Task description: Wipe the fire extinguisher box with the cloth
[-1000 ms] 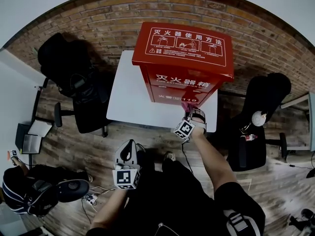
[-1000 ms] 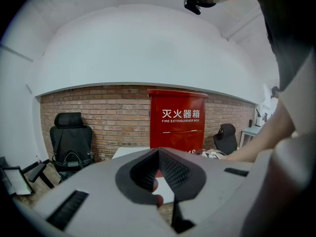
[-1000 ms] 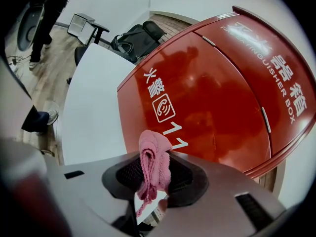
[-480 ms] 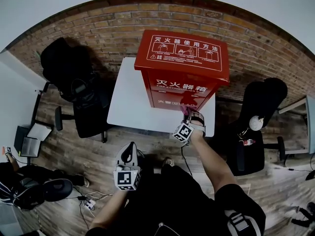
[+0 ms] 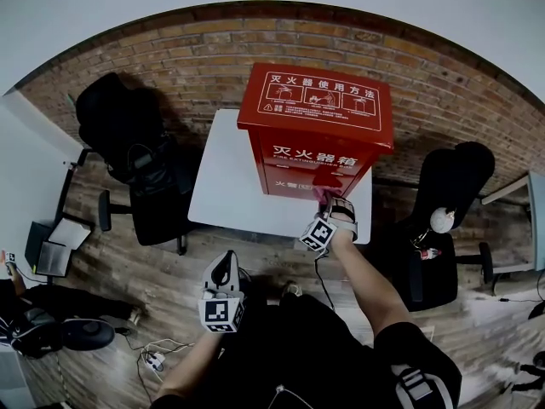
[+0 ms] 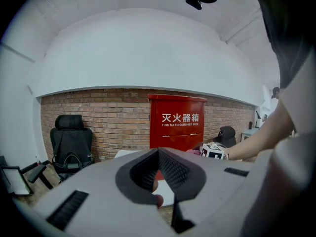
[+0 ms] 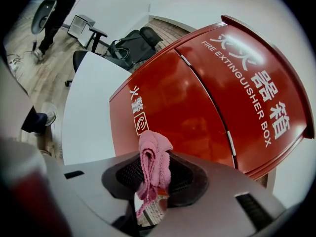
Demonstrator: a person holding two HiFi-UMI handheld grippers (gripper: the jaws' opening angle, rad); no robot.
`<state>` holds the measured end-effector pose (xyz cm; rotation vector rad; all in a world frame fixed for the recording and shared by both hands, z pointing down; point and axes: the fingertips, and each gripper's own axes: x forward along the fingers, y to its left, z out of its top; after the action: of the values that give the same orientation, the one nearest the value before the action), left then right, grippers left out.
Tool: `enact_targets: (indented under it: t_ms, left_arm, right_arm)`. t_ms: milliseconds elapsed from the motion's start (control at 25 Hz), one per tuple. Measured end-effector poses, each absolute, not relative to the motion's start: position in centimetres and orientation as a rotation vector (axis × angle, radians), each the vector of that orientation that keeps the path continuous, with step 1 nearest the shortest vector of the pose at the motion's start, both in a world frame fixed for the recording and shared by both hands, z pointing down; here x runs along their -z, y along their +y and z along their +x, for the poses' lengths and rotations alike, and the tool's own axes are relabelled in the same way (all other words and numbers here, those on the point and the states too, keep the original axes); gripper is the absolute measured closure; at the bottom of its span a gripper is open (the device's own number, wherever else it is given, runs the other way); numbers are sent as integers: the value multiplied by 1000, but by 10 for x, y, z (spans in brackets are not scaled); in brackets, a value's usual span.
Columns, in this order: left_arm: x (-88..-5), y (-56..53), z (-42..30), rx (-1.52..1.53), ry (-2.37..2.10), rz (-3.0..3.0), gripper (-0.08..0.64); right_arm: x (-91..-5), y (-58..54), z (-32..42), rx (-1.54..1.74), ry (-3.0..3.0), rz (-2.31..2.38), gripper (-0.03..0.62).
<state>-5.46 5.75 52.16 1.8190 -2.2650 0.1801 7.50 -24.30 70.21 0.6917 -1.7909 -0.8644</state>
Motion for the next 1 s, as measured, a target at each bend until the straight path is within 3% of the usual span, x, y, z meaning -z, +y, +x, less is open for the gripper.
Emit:
enact_targets:
  t_ms: [1000]
  left_arm:
    - [-519,66,-58,-130,-2304,1786,538]
  right_arm:
    - [-595,-242,69,975,-1812,802,472]
